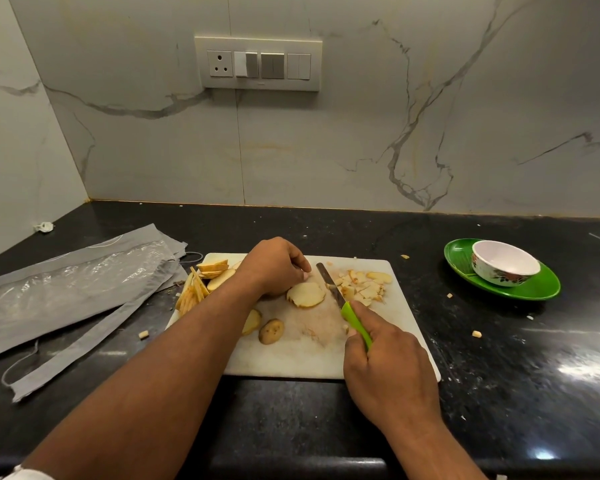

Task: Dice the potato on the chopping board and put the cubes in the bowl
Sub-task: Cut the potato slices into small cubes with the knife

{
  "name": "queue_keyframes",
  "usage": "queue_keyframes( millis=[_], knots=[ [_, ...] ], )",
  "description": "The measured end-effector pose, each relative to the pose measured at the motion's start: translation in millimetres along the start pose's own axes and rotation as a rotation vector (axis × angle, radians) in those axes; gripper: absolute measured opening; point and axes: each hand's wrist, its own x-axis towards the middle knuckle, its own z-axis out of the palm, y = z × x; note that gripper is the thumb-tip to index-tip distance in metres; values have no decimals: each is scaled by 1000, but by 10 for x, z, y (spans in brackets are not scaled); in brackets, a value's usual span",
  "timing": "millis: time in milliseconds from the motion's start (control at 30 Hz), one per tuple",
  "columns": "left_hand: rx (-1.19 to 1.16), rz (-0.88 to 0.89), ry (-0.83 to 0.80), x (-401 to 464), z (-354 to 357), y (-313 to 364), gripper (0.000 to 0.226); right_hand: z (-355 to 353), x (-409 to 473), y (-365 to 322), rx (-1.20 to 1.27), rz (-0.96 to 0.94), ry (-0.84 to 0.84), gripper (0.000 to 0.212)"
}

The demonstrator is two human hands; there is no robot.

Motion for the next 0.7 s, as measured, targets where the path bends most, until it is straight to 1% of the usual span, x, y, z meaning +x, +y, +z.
queue_keyframes(
  millis=[167,400,700],
  knots=[
    [-49,-3,38,-3,-19,-16,16,7,-2,7,-6,0,12,51],
    [11,13,-56,-35,-31,22,17,21,2,9,-11,-11,22,51],
    [-18,34,-67,-154,-92,17,20,31,-2,4,-19,-30,25,52]
  ],
)
